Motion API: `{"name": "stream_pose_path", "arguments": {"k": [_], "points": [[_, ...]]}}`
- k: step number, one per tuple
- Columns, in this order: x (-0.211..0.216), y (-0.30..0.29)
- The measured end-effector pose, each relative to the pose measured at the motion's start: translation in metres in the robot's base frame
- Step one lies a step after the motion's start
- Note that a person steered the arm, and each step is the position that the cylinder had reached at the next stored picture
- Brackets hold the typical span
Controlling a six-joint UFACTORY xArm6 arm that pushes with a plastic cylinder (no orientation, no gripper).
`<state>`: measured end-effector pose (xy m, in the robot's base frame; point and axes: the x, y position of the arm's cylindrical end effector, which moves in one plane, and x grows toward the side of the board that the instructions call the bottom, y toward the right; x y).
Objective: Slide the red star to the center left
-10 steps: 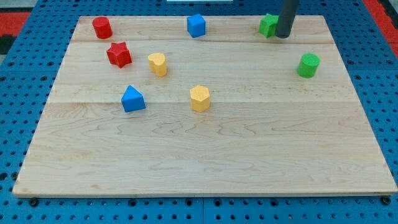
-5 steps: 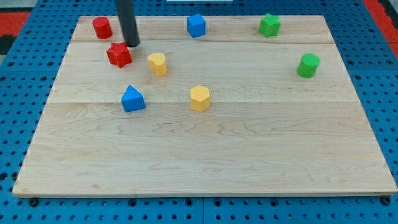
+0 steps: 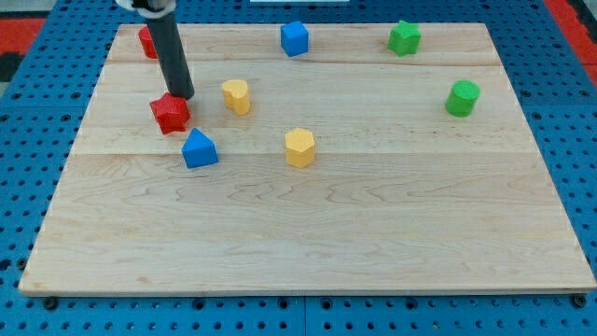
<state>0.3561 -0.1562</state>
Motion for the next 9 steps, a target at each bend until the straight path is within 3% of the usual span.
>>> {"name": "stream_pose_path", "arguments": {"k": [1,3,5,7,9], "points": [[0.021,-0.018],[0.038,0.052],[0.078,-0.003],[0.047,0.011],[0.049,-0.035]]}}
